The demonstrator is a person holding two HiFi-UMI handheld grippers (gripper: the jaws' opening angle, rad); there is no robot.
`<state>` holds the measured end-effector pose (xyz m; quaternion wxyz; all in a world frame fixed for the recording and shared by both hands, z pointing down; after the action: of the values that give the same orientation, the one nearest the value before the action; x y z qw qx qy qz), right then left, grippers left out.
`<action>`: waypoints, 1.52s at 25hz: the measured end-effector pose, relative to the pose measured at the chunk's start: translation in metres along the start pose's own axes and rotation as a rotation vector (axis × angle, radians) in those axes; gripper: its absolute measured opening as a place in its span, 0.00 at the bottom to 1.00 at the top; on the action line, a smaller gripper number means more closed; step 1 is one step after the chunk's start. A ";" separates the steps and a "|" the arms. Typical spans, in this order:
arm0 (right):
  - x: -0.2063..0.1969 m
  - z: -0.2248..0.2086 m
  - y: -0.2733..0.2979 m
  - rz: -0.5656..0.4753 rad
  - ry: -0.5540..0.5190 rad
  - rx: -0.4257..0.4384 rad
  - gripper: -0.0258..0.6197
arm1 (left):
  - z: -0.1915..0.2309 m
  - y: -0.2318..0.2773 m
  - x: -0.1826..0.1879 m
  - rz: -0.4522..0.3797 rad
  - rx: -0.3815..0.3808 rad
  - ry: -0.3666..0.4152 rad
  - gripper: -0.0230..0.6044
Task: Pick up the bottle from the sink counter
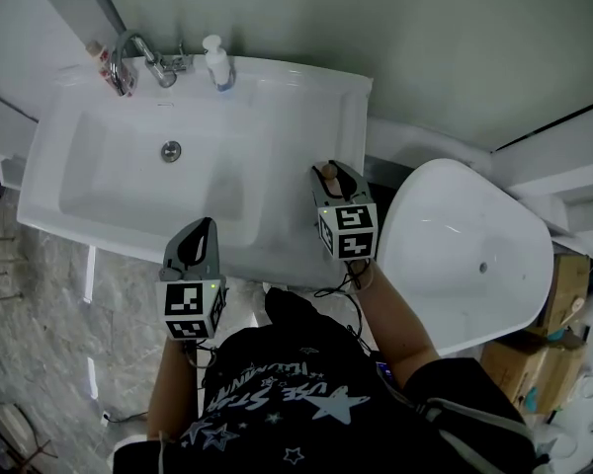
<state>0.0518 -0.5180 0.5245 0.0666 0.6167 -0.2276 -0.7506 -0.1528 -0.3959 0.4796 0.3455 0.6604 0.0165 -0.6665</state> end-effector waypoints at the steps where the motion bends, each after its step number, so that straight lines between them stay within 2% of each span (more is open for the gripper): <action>1: 0.000 0.000 0.001 0.001 0.002 -0.001 0.26 | -0.001 -0.001 -0.001 0.000 0.000 -0.003 0.07; 8: 0.007 0.005 -0.011 -0.008 0.006 0.009 0.26 | -0.008 -0.025 -0.012 -0.021 0.024 -0.015 0.07; 14: 0.025 0.018 -0.043 -0.048 0.004 0.056 0.26 | -0.016 -0.065 -0.024 -0.064 0.062 -0.047 0.07; 23: 0.030 0.042 -0.112 -0.102 0.014 0.092 0.26 | -0.050 -0.137 -0.051 -0.111 0.118 -0.063 0.07; 38: 0.006 0.072 -0.251 -0.167 -0.015 0.144 0.26 | -0.133 -0.255 -0.096 -0.166 0.187 -0.045 0.07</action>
<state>0.0268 -0.2789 0.4231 -0.0424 0.6311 -0.2294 -0.7398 -0.1709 -0.0960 0.4378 0.2267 0.6708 0.0011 -0.7062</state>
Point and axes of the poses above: the fingertips, and each gripper's own axes: y forward along the fingers, z to its left, x out of its top, the point moved 1 cm from there along -y, backward along the fingers, and after that the axes turned 15 degrees about -x, right-handed, at the moved point
